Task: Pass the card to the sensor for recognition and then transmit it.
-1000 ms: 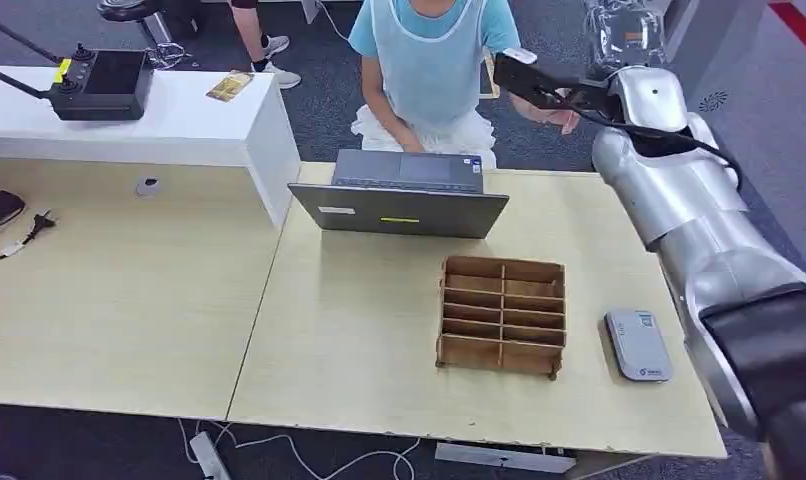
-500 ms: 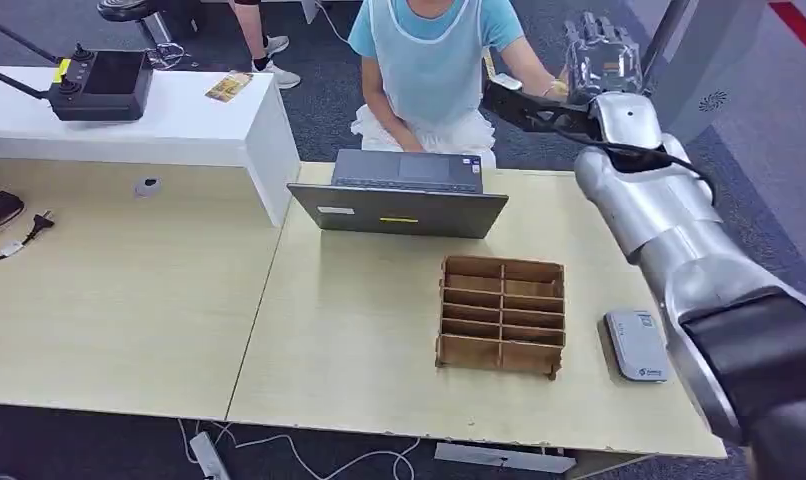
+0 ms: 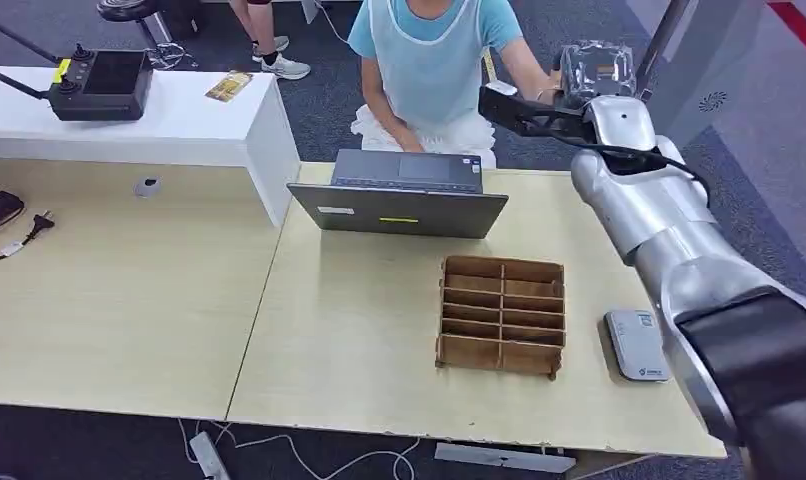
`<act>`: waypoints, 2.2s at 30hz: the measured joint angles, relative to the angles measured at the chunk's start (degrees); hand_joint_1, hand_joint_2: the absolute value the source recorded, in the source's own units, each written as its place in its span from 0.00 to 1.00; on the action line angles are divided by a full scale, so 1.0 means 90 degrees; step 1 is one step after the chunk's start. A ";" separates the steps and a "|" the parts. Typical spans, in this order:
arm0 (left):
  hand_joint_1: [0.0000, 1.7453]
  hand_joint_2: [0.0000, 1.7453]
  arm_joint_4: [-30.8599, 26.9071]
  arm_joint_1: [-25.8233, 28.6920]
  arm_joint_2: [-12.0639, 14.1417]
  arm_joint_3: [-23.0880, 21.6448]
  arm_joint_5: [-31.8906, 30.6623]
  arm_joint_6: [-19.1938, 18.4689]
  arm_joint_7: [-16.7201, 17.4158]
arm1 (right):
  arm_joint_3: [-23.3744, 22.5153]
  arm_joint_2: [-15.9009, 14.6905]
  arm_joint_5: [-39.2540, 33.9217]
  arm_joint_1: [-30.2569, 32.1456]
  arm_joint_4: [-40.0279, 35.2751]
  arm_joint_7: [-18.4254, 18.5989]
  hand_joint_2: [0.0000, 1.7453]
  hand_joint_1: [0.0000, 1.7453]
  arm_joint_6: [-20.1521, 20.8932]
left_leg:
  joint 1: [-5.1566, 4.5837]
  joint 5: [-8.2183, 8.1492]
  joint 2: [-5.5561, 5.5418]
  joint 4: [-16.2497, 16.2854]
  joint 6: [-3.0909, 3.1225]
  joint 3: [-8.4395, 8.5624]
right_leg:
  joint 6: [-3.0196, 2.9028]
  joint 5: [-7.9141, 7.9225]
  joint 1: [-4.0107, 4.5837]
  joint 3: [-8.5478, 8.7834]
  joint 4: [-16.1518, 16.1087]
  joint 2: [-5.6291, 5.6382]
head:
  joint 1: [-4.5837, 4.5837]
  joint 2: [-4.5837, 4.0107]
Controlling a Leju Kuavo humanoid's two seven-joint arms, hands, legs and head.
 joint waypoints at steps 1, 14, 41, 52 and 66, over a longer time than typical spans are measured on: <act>0.00 0.00 0.0000 0.0000 0.0000 -0.0002 -0.0002 0.0000 0.0007 | 0.0000 0.0002 0.0002 0.0000 0.0002 0.0000 1.00 1.00 0.0002 | 0.0000 0.0000 0.0000 0.0000 0.0000 0.0000 | 0.0000 0.0000 0.0000 0.0000 0.0000 0.0000 | 0.0000 0.0000; 0.00 0.00 0.0000 -0.0003 -0.0002 -0.0063 -0.0007 0.0024 0.0012 | 0.0000 0.0087 0.0000 0.0007 0.0012 -0.0068 1.00 1.00 -0.0032 | 0.0000 0.0000 0.0000 0.0000 0.0000 0.0000 | 0.0000 0.0000 0.0000 0.0000 0.0000 0.0000 | 0.0000 0.0000; 0.00 0.00 0.0000 0.0035 -0.0007 -0.0066 0.0012 0.0053 -0.0005 | -0.1343 -0.0022 -0.1620 0.0479 -0.1552 -0.0653 1.00 1.00 -0.0981 | -0.0001 0.0000 0.0000 0.0001 0.0000 0.0001 | 0.0000 0.0000 -0.0001 -0.0002 0.0000 0.0001 | 0.0000 0.0000; 0.00 0.00 0.0000 0.0074 -0.0010 -0.0058 0.0177 0.0085 -0.0005 | -0.1930 -0.0238 -0.3238 0.0783 -0.2404 -0.1170 1.00 1.00 -0.0106 | -0.0001 -0.0001 0.0000 0.0001 0.0000 0.0001 | 0.0000 0.0000 0.0000 -0.0003 0.0000 0.0001 | -0.0002 0.0000; 0.00 0.00 0.0000 0.0083 -0.0015 0.0087 0.0437 0.0177 -0.0005 | -0.2822 -0.0767 -0.6248 0.0977 -0.2514 -0.1690 1.00 1.00 0.1646 | -0.0004 -0.0002 -0.0002 0.0004 0.0002 -0.0001 | 0.0000 0.0000 -0.0003 -0.0001 -0.0003 -0.0004 | 0.0000 0.0000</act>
